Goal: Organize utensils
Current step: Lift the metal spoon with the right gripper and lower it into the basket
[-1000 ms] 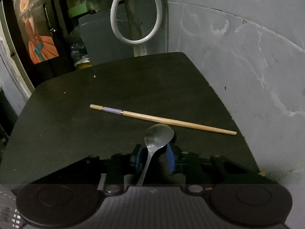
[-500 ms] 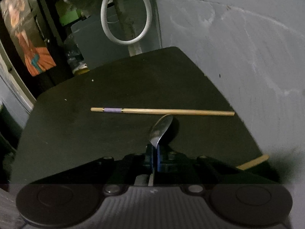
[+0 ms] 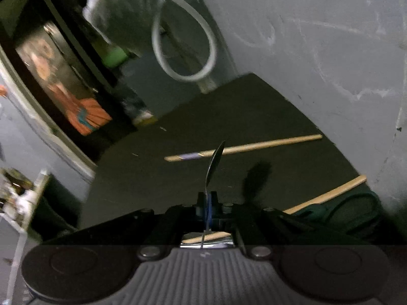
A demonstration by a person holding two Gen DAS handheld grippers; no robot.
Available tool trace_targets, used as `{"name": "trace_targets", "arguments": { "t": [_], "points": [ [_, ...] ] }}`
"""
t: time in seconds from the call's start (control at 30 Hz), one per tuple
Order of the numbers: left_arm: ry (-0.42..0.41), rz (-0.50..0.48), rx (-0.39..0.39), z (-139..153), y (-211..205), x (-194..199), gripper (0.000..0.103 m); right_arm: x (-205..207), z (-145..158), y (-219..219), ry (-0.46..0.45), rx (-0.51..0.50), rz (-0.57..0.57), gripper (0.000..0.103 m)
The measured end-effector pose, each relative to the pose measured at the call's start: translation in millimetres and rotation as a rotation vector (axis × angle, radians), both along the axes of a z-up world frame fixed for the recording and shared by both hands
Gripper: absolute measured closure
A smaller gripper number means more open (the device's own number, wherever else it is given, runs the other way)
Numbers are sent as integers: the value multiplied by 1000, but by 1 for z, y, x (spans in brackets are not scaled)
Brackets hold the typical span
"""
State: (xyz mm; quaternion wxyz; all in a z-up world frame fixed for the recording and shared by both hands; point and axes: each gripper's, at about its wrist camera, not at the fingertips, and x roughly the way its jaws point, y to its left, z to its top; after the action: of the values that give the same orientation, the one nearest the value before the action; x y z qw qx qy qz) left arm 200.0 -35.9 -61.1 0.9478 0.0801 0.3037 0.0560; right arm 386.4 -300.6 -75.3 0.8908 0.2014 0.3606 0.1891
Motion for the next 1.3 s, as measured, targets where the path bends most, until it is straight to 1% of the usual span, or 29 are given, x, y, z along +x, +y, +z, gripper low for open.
{"name": "trace_targets", "arguments": {
  "t": [0.2,0.4,0.6,0.73,0.87,0.97,1.03,1.3],
  "points": [
    [1,0,0,1,-1,1,21,-24,37,-1,-165,123,86,101],
    [1,1,0,0,-2,1,21,-34,78,11,-289,208,175,101],
    [2,0,0,1,-1,1,22,-40,110,40,-387,300,254,101],
    [2,-2,-1,1,-1,0,22,-41,120,70,-400,335,345,101],
    [2,-2,-1,1,-2,0,22,-44,122,100,-416,309,420,101],
    [3,-2,-1,1,-3,0,22,-48,118,118,-426,281,455,101],
    [2,-1,-2,1,-3,0,22,-55,112,125,-453,246,461,101],
    [3,-2,-1,1,-4,1,22,-79,89,139,-481,138,456,101]
  ]
}}
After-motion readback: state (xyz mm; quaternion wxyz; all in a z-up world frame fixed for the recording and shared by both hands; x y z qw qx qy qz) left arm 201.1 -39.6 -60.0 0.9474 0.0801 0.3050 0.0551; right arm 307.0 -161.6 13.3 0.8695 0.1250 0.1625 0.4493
